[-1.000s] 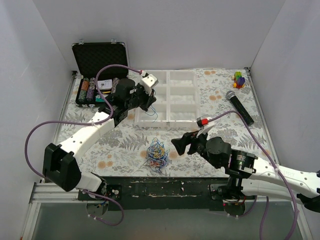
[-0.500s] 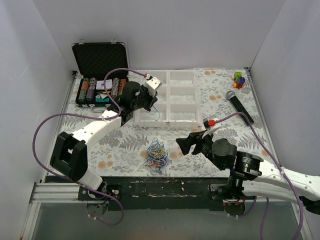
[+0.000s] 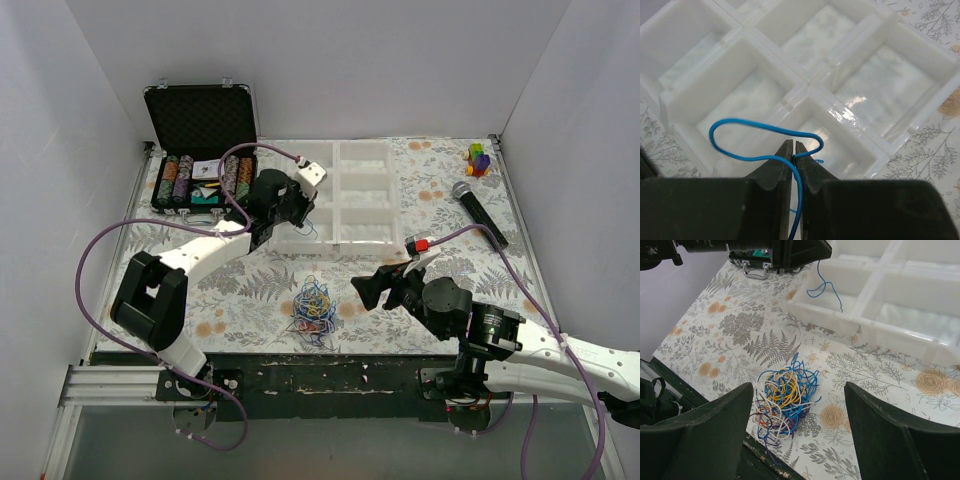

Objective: Untangle the cables
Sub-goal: Place the cable in the bin.

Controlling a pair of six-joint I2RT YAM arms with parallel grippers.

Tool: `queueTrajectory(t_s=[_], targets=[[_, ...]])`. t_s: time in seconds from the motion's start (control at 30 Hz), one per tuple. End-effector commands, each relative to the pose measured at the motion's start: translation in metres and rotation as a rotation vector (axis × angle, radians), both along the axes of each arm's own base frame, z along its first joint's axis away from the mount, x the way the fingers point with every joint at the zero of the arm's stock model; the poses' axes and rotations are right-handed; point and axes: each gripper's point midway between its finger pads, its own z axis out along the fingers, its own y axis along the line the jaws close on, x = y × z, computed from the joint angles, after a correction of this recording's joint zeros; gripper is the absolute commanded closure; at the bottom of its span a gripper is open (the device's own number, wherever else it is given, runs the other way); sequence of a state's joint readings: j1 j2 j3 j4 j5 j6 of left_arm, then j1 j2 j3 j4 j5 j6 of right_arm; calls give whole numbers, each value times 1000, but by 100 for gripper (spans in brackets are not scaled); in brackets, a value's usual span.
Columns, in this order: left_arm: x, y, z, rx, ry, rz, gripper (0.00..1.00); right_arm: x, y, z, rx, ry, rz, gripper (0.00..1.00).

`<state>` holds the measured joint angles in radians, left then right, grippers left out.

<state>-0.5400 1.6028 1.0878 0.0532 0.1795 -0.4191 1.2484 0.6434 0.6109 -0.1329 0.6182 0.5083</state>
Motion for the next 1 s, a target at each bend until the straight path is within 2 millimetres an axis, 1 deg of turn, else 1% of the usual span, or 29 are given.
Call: queueTrajectory(t_s=[0.0, 0.07, 0.13, 0.17, 0.2, 0.23, 0.33, 0.4, 0.47, 0.57, 0.63, 0.67, 0.73, 0.77, 0.83, 0.9, 0.97], targets=[[-35, -8, -22, 36, 111, -103, 89, 2, 0, 8, 31, -4, -17, 19], [-50, -8, -37, 59, 187, -136, 79, 2, 0, 9, 30, -5, -18, 19], [-56, -9, -40, 57, 214, -155, 69, 3, 1, 10, 31, -7, -18, 19], [-58, -9, -37, 53, 213, -161, 65, 3, 2, 9, 28, -6, -16, 19], [-59, -9, -36, 51, 214, -165, 58, 3, 2, 9, 30, -6, -15, 19], [-59, -10, -34, 48, 212, -164, 46, 3, 3, 9, 30, -6, -16, 19], [-54, -10, -21, 39, 187, -147, 43, 3, 3, 9, 30, -6, -15, 20], [-51, -12, -5, 16, 168, -139, 42, 2, 3, 9, 31, -5, -14, 20], [-55, -15, 8, -14, 177, -151, 41, 2, 3, 8, 30, -3, -14, 19], [-71, -19, 19, -42, 234, -194, 43, 2, 1, 7, 26, -2, -17, 19], [-77, -20, 28, -55, 233, -217, 43, 2, 1, 6, 28, -2, -19, 19], [-77, -20, 35, -61, 211, -222, 44, 2, 0, 7, 31, 0, -18, 20], [-67, -19, 47, -69, 157, -192, 43, 2, 0, 6, 35, 3, -19, 20], [-57, -19, 53, -78, 128, -156, 42, 2, 0, 5, 36, 5, -19, 20], [-33, -17, 58, -99, 104, -62, 38, 1, 0, 4, 33, 5, -17, 20], [-11, -22, 65, -137, 107, 1, 34, 1, 0, 3, 30, 7, -19, 20], [3, -30, 63, -164, 142, 34, 27, 2, -1, 5, 31, 6, -22, 19]])
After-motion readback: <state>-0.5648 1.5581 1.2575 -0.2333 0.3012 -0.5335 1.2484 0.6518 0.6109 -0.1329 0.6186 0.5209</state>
